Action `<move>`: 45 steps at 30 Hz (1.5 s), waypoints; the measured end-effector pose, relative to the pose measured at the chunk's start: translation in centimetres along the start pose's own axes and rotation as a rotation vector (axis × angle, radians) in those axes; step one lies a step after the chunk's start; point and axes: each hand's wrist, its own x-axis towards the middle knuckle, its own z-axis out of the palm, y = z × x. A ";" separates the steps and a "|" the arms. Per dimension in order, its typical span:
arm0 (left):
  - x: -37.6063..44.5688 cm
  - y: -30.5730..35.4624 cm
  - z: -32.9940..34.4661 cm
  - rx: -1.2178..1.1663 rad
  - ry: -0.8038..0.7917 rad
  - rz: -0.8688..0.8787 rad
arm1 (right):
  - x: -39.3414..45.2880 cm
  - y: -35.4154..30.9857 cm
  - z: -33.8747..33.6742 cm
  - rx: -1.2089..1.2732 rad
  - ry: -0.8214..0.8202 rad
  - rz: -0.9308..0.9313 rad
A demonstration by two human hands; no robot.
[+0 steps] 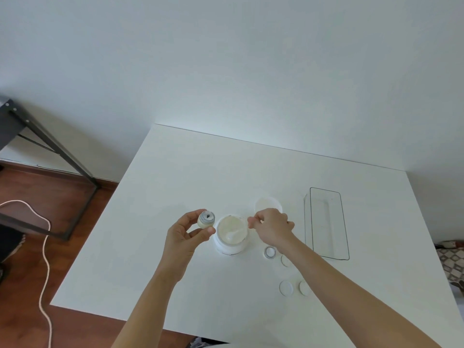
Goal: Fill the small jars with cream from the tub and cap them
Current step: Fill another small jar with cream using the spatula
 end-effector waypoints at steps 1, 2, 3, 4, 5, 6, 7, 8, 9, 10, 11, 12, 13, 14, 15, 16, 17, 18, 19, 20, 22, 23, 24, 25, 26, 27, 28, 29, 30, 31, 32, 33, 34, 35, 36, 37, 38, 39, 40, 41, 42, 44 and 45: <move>0.1 0.1 0.1 -0.002 0.004 -0.001 | -0.1 0.2 -0.5 0.060 -0.013 0.031; 0.1 0.1 0.2 0.000 0.005 -0.003 | -0.3 0.4 -1.0 0.134 -0.027 0.054; 0.2 0.2 0.4 0.003 0.002 -0.003 | -0.5 0.5 -1.5 0.216 -0.039 0.064; 0.2 0.3 0.5 0.006 -0.006 -0.001 | -0.7 0.6 -2.0 0.297 -0.045 0.064; 0.2 0.3 0.6 0.010 -0.013 -0.002 | -0.9 0.7 -2.5 0.365 -0.045 0.059; 0.3 0.4 0.8 0.014 -0.019 -0.004 | -1.2 0.8 -3.0 0.423 -0.042 0.054; 0.3 0.4 0.9 0.016 -0.025 -0.008 | -1.4 0.8 -3.5 0.479 -0.041 0.045; 0.4 0.4 1.1 0.018 -0.033 -0.011 | -1.7 0.7 -4.0 0.533 -0.041 0.027; 0.4 0.4 1.4 0.020 -0.043 -0.013 | -2.0 0.6 -4.4 0.579 -0.040 0.004; 0.4 0.5 1.6 0.022 -0.055 -0.012 | -2.3 0.5 -4.7 0.614 -0.034 -0.019; 0.4 0.6 1.9 0.021 -0.069 -0.010 | -2.5 0.2 -5.0 0.640 -0.023 -0.040; 0.4 0.7 2.1 0.020 -0.083 -0.006 | -2.8 0.0 -5.1 0.661 -0.008 -0.056; 0.5 0.8 2.4 0.022 -0.098 -0.003 | -3.0 -0.2 -5.2 0.679 0.010 -0.071; 0.5 0.9 2.5 0.026 -0.115 -0.001 | -3.3 -0.5 -5.3 0.692 0.031 -0.088; 0.5 0.9 2.7 0.034 -0.133 -0.001 | -3.6 -0.8 -5.3 0.687 0.060 -0.107; 0.5 1.0 2.9 0.043 -0.148 -0.001 | -3.8 -1.0 -5.2 0.661 0.097 -0.130; 0.5 1.1 3.0 0.051 -0.159 0.000 | -4.0 -1.2 -5.1 0.619 0.139 -0.155; 0.5 1.2 3.2 0.056 -0.165 0.001 | -4.2 -1.4 -5.0 0.579 0.183 -0.178; 0.5 1.3 3.3 0.060 -0.167 0.003 | -4.4 -1.5 -4.9 0.549 0.227 -0.200; 0.5 1.4 3.4 0.062 -0.168 0.004 | -4.5 -1.6 -4.8 0.526 0.269 -0.222; 0.5 1.6 3.4 0.064 -0.174 0.006 | -4.8 -1.6 -4.5 0.471 0.340 -0.271; 0.5 1.6 3.4 0.065 -0.178 0.010 | -4.8 -1.5 -4.4 0.427 0.376 -0.310; 0.4 1.7 3.3 0.066 -0.181 0.012 | -4.9 -1.4 -4.2 0.370 0.422 -0.363; 0.4 1.8 3.3 0.066 -0.183 0.012 | -4.9 -1.2 -3.9 0.304 0.478 -0.426; 0.4 1.8 3.3 0.065 -0.183 0.010 | -4.9 -1.0 -3.8 0.236 0.536 -0.492; 0.4 1.9 3.3 0.062 -0.184 0.008 | -4.9 -0.8 -3.7 0.168 0.592 -0.557; 0.4 1.9 3.3 0.059 -0.185 0.005 | -4.9 -0.6 -3.6 0.101 0.645 -0.623; 0.4 2.0 3.2 0.058 -0.187 0.003 | -4.8 -0.4 -3.5 0.038 0.691 -0.690; 0.3 2.0 3.2 0.057 -0.187 0.002 | -4.7 0.0 -3.4 -0.014 0.731 -0.753; 0.3 2.0 3.2 0.056 -0.184 0.002 | -4.6 0.3 -3.4 -0.050 0.763 -0.806; 0.3 2.1 3.2 0.055 -0.181 0.003 | -4.5 0.6 -3.3 -0.073 0.787 -0.846; 0.3 2.1 3.2 0.054 -0.176 0.002 | -4.4 0.8 -3.3 -0.089 0.808 -0.875; 0.3 2.2 3.3 0.052 -0.173 0.001 | -4.4 1.0 -3.2 -0.104 0.828 -0.897; 0.3 2.2 3.3 0.051 -0.174 0.001 | -4.4 1.2 -3.2 -0.120 0.846 -0.915; 0.3 2.2 3.3 0.051 -0.178 0.003 | -4.4 1.3 -3.2 -0.135 0.862 -0.929; 0.3 2.3 3.4 0.051 -0.183 0.007 | -4.4 1.5 -3.2 -0.146 0.877 -0.940; 0.2 2.4 3.4 0.048 -0.187 0.010 | -4.5 1.6 -3.3 -0.150 0.888 -0.949; 0.2 2.4 3.4 0.044 -0.189 0.013 | -4.5 1.6 -3.4 -0.149 0.896 -0.954; 0.2 2.5 3.5 0.039 -0.190 0.015 | -4.6 1.7 -3.5 -0.148 0.899 -0.957; 0.2 2.5 3.5 0.035 -0.190 0.017 | -4.6 1.7 -3.5 -0.148 0.896 -0.956; 0.2 2.5 3.5 0.032 -0.189 0.018 | -4.7 1.7 -3.6 -0.147 0.890 -0.951; 0.3 2.4 3.3 0.029 -0.182 0.016 | -4.9 1.8 -3.7 -0.134 0.870 -0.935; 0.3 2.3 3.2 0.026 -0.176 0.015 | -5.0 1.7 -3.7 -0.119 0.858 -0.919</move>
